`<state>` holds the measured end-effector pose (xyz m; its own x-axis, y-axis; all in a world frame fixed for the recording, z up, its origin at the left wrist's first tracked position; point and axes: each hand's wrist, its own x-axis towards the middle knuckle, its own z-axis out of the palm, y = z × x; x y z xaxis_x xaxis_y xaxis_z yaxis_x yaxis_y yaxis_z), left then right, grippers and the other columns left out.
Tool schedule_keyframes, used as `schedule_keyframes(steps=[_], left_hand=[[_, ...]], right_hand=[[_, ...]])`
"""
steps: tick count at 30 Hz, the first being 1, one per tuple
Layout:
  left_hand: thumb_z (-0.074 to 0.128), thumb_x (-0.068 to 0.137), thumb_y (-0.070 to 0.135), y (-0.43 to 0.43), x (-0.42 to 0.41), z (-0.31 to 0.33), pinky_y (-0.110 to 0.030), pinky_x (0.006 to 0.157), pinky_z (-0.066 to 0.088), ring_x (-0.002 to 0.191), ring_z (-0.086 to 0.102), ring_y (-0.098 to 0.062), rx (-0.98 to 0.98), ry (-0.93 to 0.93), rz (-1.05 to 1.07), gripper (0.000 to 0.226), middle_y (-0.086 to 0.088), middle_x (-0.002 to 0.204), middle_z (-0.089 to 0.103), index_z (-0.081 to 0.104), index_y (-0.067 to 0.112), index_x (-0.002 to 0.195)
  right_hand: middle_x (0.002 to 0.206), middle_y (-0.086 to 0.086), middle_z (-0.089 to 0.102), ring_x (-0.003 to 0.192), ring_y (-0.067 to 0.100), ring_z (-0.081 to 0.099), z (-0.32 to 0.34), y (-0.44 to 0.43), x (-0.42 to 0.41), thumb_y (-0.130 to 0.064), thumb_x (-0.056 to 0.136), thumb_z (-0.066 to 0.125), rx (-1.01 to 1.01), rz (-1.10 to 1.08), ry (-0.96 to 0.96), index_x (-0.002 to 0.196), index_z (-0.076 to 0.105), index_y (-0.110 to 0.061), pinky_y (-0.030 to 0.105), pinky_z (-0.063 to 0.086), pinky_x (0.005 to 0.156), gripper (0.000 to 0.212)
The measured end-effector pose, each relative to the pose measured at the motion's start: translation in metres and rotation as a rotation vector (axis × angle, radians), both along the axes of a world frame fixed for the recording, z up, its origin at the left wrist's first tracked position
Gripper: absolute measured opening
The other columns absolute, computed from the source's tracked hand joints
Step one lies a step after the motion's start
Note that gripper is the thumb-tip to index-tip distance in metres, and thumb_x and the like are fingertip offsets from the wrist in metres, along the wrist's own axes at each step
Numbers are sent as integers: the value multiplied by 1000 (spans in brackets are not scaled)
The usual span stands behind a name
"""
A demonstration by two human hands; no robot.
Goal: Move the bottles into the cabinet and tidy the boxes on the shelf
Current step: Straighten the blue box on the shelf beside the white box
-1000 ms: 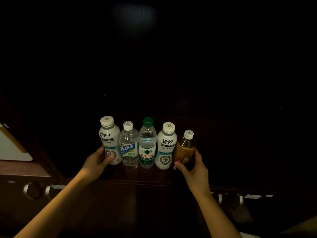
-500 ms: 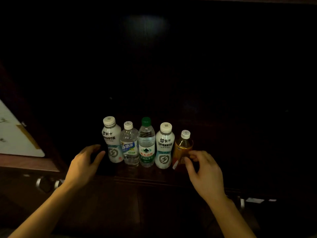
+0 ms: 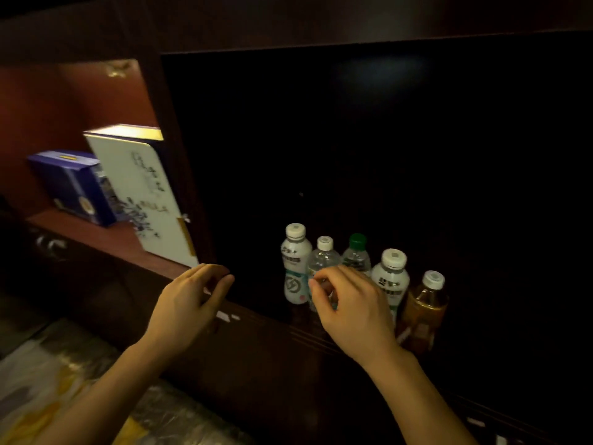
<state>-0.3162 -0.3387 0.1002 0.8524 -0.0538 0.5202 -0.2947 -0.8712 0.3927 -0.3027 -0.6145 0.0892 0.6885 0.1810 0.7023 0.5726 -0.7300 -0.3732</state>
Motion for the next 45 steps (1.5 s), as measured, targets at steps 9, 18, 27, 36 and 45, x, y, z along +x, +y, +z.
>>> schedule_keyframes(steps=[9, 18, 27, 36, 45], left_hand=[[60, 95, 37, 90, -34, 13, -23, 59, 47, 72, 63, -5, -165, -70, 109, 8, 14, 75, 65, 64, 33, 89], [58, 95, 40, 195, -60, 10, -11, 65, 45, 78, 63, 1, -285, -111, 118, 4, 29, 93, 65, 60, 42, 92], [58, 94, 40, 270, -71, 6, -16, 62, 47, 74, 63, -4, -343, -109, 107, 5, 21, 84, 67, 62, 39, 91], [60, 95, 35, 305, -64, 8, -18, 59, 49, 75, 64, -3, -397, -92, 100, 5, 19, 77, 67, 64, 37, 94], [57, 95, 37, 331, -26, 0, -15, 60, 49, 74, 64, -2, -385, -81, 95, 9, 28, 92, 64, 60, 45, 90]], right_hand=[[84, -13, 59, 75, 4, 54, 28, 116, -5, -36, 98, 53, -70, 158, -21, 101, 66, -25, 22, 45, 66, 17], [86, -16, 60, 76, 2, 55, 44, 243, -23, -33, 97, 55, -86, 234, -27, 98, 67, -26, 20, 48, 66, 14], [89, -12, 64, 77, 2, 56, 49, 319, -38, -25, 97, 62, -93, 230, 0, 98, 68, -22, 19, 49, 65, 7], [89, -17, 60, 81, 3, 60, 50, 354, -30, -28, 97, 62, -80, 207, 47, 98, 68, -25, 21, 56, 65, 7], [85, -15, 61, 78, 3, 60, 45, 381, 11, -30, 97, 59, -106, 210, 91, 96, 67, -27, 19, 51, 63, 9]])
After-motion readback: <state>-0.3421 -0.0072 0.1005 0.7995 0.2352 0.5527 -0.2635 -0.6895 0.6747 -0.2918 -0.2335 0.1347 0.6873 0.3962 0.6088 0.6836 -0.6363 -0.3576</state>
